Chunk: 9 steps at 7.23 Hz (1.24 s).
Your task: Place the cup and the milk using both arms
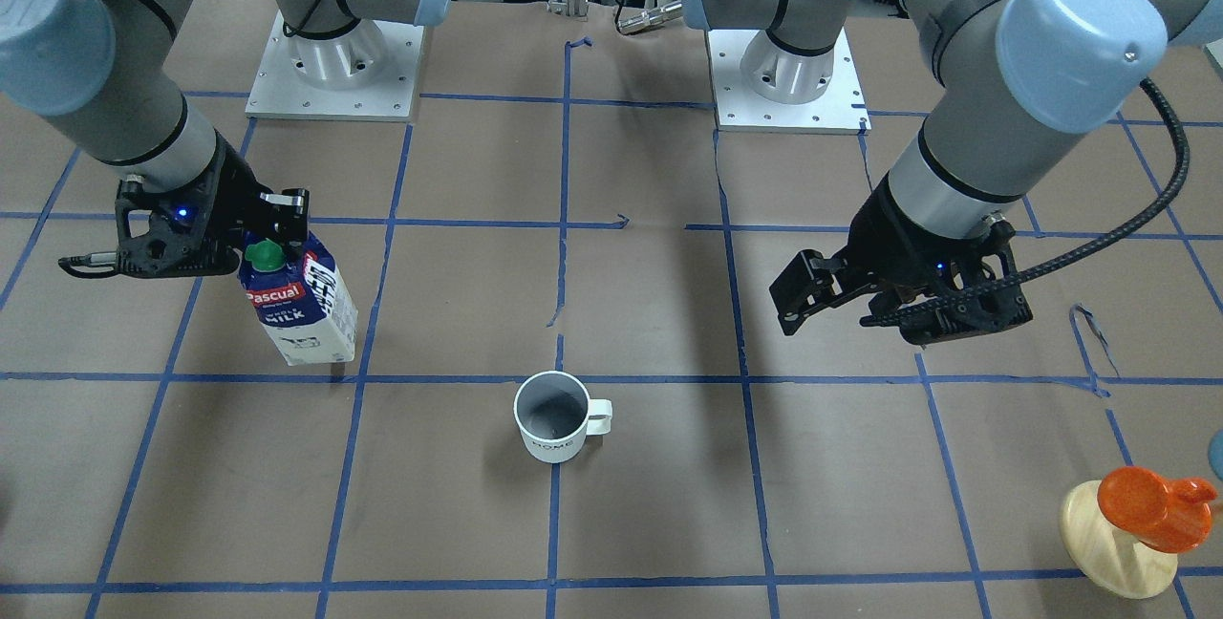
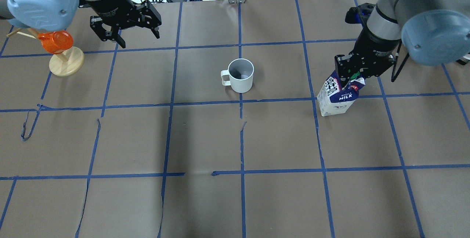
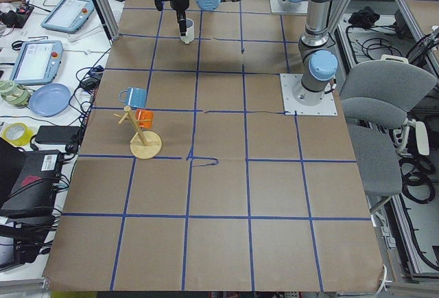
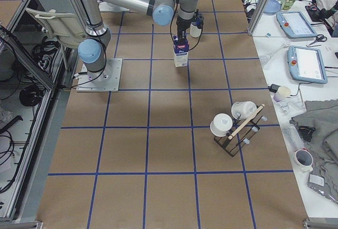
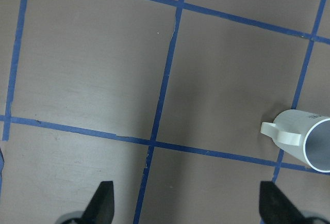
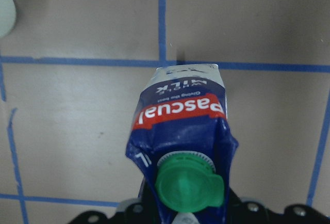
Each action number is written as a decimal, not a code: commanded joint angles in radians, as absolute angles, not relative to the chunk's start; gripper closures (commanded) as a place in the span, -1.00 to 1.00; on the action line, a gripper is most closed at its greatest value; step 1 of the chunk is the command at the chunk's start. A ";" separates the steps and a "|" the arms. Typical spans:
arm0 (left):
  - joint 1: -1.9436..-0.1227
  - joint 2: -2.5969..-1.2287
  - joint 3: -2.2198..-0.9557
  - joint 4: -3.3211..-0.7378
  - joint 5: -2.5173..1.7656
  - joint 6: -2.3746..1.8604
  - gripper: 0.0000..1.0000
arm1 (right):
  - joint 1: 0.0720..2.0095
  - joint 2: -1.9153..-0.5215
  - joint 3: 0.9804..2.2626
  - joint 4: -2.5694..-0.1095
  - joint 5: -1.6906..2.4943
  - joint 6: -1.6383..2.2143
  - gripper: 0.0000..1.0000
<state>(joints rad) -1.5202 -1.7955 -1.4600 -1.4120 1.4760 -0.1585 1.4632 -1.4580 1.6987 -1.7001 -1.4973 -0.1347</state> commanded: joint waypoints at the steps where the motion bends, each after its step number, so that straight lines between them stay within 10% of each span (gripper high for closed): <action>1: -1.499 -1.786 -1.460 -1.428 1.477 -0.126 -1.00 | 1.602 -1.326 1.542 -1.719 -1.447 0.065 1.00; 7: -1.494 -1.695 -1.512 -1.506 1.557 -0.034 -1.00 | 1.744 -1.200 1.485 -1.876 -1.433 0.261 0.96; 9: -1.496 -1.677 -1.545 -1.506 1.552 -0.034 -1.00 | 1.747 -1.192 1.489 -1.885 -1.453 0.238 -0.40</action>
